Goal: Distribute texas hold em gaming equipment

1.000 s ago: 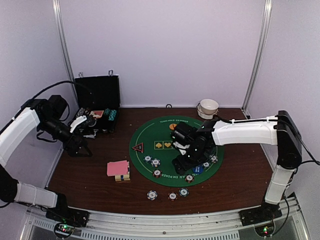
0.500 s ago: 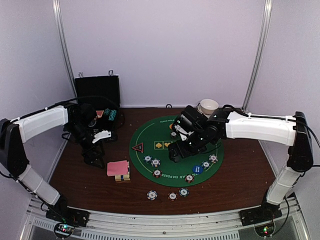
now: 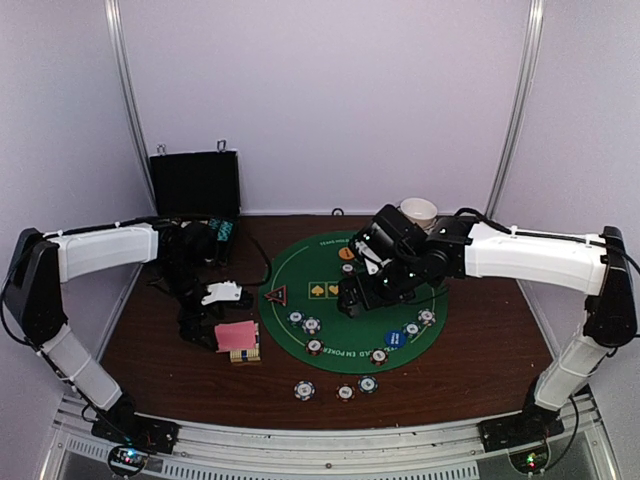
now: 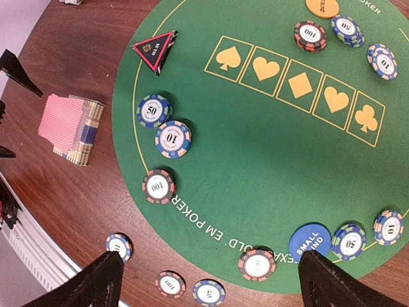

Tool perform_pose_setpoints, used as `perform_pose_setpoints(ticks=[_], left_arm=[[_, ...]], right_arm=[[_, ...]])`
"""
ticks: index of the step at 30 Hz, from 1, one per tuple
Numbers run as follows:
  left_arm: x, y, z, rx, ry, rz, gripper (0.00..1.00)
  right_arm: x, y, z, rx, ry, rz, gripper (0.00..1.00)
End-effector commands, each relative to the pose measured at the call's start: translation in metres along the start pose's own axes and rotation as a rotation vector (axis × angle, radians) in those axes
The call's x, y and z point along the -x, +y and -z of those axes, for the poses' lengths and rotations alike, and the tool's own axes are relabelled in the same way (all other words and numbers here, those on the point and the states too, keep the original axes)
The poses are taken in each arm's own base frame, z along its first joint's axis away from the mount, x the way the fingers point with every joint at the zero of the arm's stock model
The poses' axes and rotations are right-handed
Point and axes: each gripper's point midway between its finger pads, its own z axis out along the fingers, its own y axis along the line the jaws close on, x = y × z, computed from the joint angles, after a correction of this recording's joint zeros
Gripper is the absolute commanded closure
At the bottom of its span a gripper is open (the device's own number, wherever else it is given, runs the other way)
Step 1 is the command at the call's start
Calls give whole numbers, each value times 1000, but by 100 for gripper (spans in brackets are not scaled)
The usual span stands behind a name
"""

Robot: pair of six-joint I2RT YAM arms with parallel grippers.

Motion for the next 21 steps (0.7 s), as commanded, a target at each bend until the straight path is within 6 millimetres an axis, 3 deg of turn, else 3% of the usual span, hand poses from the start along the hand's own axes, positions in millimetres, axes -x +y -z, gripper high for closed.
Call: perform_pose_setpoints(ticks=[1, 21], left_arm=[[-3, 14, -11, 73, 42, -56, 2], [-4, 24, -25, 111, 81, -75, 3]], right_arm=[[6, -1, 9, 10, -43, -24, 1], [0, 0, 10, 27, -28, -27, 1]])
